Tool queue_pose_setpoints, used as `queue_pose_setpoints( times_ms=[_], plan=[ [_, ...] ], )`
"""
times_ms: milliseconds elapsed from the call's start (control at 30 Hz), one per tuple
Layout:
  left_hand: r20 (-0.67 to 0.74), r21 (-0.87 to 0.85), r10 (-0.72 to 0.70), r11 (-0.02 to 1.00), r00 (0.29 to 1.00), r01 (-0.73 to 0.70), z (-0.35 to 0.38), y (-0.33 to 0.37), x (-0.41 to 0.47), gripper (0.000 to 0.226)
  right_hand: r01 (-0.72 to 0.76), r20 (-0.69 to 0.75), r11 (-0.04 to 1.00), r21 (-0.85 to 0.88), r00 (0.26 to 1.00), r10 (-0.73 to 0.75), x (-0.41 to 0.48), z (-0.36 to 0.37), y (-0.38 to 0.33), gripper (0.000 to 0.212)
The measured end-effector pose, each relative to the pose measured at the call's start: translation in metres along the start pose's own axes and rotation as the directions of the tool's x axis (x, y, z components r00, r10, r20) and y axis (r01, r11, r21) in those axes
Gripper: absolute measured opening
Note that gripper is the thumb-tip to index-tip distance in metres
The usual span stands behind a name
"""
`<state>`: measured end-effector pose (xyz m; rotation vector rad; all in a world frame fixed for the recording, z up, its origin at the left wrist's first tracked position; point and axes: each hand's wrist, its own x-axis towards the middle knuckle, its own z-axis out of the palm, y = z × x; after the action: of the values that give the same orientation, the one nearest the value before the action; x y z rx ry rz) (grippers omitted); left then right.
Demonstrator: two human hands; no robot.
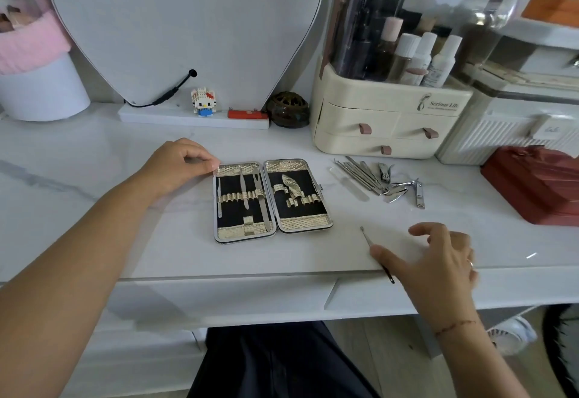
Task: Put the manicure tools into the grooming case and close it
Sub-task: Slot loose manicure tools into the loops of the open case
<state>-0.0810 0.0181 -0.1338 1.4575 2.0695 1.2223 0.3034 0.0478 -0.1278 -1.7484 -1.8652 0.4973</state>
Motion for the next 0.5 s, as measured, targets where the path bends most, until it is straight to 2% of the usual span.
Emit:
queue_pose_setpoints(
  times_ms=[167, 367, 500],
  plan=[
    [-0.003, 0.031, 0.013, 0.999, 1.0, -0.013, 0.0, 0.001, -0.001, 0.008, -0.021, -0.104, 0.996, 0.091, 0.994, 0.031, -0.015, 0.002, -0.002, 0.055],
    [-0.005, -0.012, -0.015, 1.0, 1.0, 0.015, -0.001, -0.004, 0.0, 0.006, -0.038, -0.054, 0.996, -0.077, 0.998, 0.034, -0.021, 0.0, -0.014, 0.045],
    [-0.002, -0.022, -0.017, 1.0, 1.0, 0.017, 0.0, -0.004, 0.0, 0.006, -0.064, -0.003, 0.997, -0.053, 0.998, 0.064, -0.021, -0.002, -0.014, 0.039]
  ],
)
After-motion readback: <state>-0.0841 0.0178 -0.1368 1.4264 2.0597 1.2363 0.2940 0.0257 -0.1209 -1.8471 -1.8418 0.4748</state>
